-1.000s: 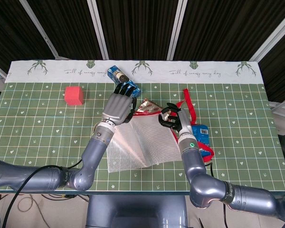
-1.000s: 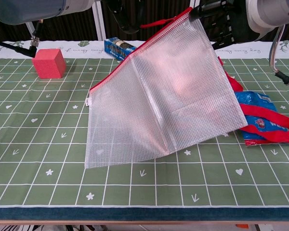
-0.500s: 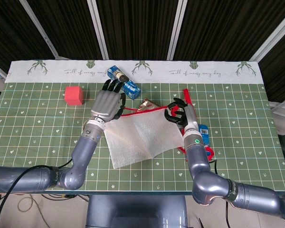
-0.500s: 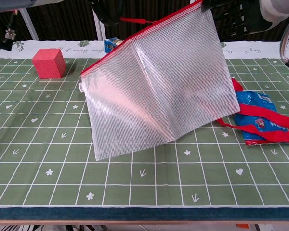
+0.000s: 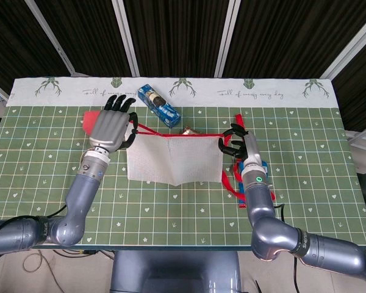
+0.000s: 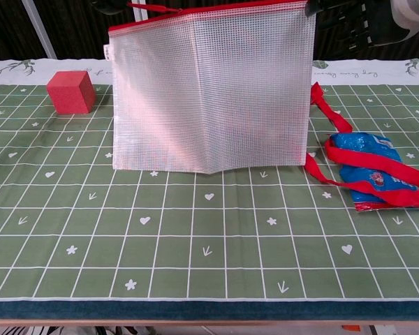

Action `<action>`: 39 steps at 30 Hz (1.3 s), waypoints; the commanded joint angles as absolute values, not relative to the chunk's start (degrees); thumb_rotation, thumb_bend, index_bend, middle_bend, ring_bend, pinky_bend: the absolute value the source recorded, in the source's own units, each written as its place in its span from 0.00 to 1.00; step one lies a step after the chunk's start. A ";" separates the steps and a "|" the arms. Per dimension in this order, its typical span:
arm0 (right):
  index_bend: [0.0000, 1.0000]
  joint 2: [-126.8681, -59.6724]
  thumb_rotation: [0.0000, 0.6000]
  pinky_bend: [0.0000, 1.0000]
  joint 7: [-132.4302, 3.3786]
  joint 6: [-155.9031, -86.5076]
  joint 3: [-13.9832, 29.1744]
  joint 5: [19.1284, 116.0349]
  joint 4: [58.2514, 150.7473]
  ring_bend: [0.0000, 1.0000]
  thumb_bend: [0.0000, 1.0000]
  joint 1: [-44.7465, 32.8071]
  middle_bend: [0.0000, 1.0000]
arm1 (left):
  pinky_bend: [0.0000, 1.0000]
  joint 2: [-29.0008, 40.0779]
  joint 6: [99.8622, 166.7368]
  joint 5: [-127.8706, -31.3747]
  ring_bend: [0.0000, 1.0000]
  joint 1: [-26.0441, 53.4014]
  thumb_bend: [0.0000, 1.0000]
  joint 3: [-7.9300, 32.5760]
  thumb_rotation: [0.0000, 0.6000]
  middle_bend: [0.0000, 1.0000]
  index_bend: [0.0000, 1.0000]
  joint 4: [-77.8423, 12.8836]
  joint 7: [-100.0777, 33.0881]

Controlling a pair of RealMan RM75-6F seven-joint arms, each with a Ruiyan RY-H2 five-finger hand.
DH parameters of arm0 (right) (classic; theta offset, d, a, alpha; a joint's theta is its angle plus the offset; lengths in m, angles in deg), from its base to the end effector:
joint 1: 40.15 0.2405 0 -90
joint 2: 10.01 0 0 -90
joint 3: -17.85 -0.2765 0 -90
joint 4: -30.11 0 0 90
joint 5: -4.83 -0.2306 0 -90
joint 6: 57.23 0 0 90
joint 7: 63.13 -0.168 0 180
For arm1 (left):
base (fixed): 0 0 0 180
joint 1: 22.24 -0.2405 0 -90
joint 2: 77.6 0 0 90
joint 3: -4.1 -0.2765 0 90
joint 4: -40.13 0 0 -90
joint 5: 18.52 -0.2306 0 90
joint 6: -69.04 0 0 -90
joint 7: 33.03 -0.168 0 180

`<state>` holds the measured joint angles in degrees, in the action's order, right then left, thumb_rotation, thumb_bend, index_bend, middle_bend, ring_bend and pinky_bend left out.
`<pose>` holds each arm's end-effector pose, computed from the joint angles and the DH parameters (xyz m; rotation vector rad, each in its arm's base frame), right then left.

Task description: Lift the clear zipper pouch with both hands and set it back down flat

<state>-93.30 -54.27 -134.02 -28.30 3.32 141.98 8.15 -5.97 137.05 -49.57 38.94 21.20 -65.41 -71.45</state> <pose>-0.0687 -0.4093 0.0621 0.6088 -2.0419 1.2769 -0.0427 0.4311 0.0769 -1.6520 -0.8256 -0.9338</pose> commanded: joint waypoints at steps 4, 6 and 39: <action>0.63 -92.81 1.00 0.22 -54.15 -133.95 -27.80 3.80 141.23 0.00 0.53 7.78 0.15 | 0.00 -8.99 136.64 -50.95 0.00 37.09 0.37 20.76 1.00 0.12 0.57 -67.04 -70.13; 0.63 -92.57 1.00 0.22 -54.14 -133.91 -27.66 3.90 140.84 0.00 0.53 7.57 0.15 | 0.00 -9.97 136.47 -51.30 0.00 36.49 0.37 20.71 1.00 0.12 0.57 -67.37 -69.57; 0.00 -89.75 1.00 0.21 -50.07 -129.34 -23.01 6.57 139.94 0.00 0.25 6.02 0.00 | 0.00 -16.38 132.60 -51.43 0.00 31.84 0.11 19.50 1.00 0.00 0.16 -65.52 -65.94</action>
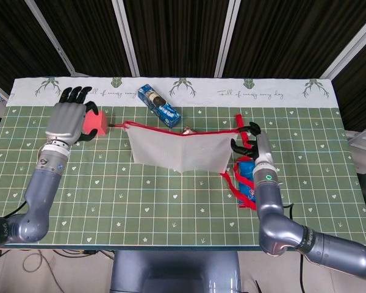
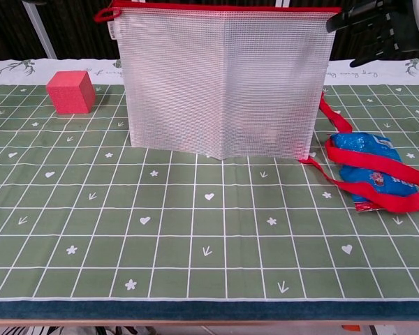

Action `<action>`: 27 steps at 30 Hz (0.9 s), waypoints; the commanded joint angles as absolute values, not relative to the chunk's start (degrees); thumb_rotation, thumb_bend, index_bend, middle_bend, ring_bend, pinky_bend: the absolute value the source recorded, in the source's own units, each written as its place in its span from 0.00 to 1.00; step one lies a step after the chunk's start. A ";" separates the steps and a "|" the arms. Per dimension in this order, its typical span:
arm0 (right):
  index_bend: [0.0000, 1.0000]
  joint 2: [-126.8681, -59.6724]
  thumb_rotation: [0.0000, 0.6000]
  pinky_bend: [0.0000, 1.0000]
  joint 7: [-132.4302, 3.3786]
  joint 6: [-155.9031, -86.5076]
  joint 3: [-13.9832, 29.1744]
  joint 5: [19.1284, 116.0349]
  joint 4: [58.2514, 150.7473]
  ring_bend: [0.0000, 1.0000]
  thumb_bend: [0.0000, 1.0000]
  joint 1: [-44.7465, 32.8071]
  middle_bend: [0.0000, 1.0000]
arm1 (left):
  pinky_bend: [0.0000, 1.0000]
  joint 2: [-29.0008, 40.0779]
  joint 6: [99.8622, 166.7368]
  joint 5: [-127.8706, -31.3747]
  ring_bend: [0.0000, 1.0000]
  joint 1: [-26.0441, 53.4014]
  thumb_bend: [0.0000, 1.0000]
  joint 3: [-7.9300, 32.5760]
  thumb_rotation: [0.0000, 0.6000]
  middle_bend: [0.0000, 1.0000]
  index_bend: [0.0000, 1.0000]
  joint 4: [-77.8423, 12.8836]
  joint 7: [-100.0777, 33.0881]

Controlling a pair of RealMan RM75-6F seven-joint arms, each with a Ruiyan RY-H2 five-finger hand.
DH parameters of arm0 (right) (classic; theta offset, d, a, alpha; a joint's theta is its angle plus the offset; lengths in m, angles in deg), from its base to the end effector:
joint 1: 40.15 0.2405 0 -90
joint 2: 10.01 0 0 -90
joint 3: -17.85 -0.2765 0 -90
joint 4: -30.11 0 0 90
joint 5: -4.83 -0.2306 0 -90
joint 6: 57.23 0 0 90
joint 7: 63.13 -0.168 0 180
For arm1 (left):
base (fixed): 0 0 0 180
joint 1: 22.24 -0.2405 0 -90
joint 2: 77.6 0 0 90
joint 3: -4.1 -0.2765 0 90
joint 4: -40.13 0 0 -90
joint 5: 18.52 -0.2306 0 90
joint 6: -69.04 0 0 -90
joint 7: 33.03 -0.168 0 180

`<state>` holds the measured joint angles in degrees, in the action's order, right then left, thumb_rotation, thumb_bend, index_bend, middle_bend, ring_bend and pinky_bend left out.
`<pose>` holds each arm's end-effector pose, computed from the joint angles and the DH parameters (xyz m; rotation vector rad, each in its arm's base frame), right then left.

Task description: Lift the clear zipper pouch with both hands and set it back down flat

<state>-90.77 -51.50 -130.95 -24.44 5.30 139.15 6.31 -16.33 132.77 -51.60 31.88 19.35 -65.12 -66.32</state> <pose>-0.1013 -0.4158 0.0656 0.6776 -1.9408 1.1997 -0.1123 0.4376 0.1354 -1.5573 -0.8324 -0.8301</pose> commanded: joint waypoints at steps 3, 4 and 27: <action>0.00 -88.83 1.00 0.21 -49.24 -128.56 -21.93 8.07 140.70 0.00 0.20 5.83 0.00 | 0.00 -16.33 132.93 -51.89 0.00 31.63 0.10 19.77 1.00 0.00 0.11 -66.14 -65.29; 0.00 -88.58 1.00 0.21 -49.33 -128.55 -21.73 8.99 140.97 0.00 0.20 5.71 0.00 | 0.00 -16.39 133.20 -52.23 0.00 31.46 0.10 19.78 1.00 0.00 0.11 -66.48 -65.09; 0.00 -71.27 1.00 0.21 -49.17 -136.53 14.24 69.20 143.50 0.00 0.13 -19.81 0.00 | 0.00 -18.35 154.36 -91.24 0.00 2.08 0.09 -1.63 1.00 0.00 0.04 -70.65 -50.80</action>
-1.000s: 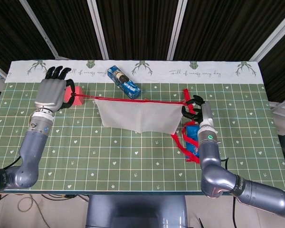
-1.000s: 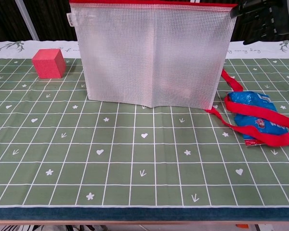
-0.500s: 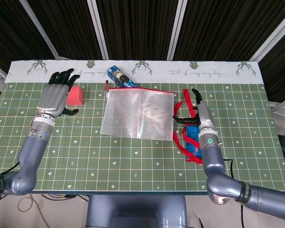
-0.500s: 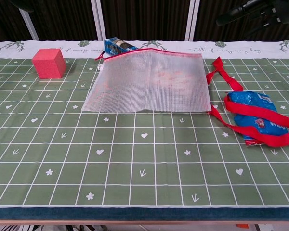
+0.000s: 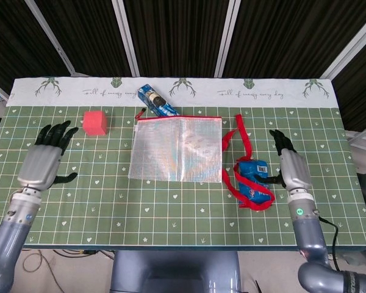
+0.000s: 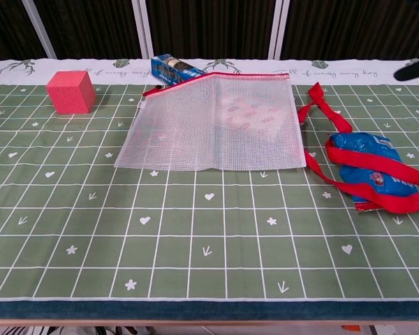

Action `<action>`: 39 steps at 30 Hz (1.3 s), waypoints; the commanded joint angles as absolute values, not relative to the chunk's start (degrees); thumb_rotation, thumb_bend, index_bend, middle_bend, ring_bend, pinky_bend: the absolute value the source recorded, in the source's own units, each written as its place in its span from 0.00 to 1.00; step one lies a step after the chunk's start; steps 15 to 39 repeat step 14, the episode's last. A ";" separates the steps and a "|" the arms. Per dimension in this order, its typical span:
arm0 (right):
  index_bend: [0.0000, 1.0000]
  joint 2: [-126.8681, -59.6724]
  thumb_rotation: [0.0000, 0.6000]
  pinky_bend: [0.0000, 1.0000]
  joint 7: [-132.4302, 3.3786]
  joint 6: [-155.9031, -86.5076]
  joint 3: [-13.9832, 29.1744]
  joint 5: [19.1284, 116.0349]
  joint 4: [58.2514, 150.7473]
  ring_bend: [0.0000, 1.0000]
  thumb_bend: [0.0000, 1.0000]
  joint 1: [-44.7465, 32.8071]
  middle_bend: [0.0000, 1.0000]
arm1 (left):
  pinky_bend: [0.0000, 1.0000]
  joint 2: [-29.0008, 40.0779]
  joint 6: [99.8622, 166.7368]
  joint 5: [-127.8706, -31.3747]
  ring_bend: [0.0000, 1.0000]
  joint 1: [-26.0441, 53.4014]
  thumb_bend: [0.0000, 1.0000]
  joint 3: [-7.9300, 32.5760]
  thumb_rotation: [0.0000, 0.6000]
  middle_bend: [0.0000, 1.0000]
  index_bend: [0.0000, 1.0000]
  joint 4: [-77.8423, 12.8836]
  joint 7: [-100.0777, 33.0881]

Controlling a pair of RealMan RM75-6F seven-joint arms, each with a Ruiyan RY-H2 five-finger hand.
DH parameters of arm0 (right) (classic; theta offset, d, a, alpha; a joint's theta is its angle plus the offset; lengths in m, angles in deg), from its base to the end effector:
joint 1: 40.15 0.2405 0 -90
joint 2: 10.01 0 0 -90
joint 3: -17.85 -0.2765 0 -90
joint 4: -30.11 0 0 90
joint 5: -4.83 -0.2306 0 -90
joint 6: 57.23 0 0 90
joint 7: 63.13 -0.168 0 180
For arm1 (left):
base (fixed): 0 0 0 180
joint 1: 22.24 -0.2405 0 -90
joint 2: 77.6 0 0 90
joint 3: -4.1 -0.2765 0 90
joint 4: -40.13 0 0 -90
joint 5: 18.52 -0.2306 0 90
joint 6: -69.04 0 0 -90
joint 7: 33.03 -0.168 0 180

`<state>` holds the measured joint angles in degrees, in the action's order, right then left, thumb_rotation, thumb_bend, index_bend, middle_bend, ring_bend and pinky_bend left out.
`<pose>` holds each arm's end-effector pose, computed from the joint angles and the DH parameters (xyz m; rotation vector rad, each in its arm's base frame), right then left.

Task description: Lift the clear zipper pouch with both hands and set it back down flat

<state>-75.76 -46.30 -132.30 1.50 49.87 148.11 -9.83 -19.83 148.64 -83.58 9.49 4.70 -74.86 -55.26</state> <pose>-0.1876 -0.3338 0.1136 1.2576 -1.2748 1.0410 -0.2047 0.3060 0.1392 -1.5673 -0.8204 -0.8721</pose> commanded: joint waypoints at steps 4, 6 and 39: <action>0.00 -70.80 1.00 0.20 -53.50 -142.19 20.15 81.24 134.88 0.00 0.13 -25.78 0.00 | 0.00 -16.38 158.85 -96.79 0.00 -4.28 0.09 -5.44 1.00 0.00 0.01 -64.42 -46.16; 0.00 -71.41 1.00 0.20 -55.29 -144.54 21.30 84.34 131.44 0.00 0.13 -27.73 0.00 | 0.00 -15.49 160.26 -97.94 0.00 -6.49 0.09 -6.19 1.00 0.00 0.01 -61.92 -44.16; 0.00 -75.25 1.00 0.20 -58.35 -149.46 21.28 87.74 121.68 0.00 0.13 -32.47 0.00 | 0.00 -12.93 163.89 -102.62 0.00 -11.10 0.09 -5.61 1.00 0.00 0.00 -54.32 -40.67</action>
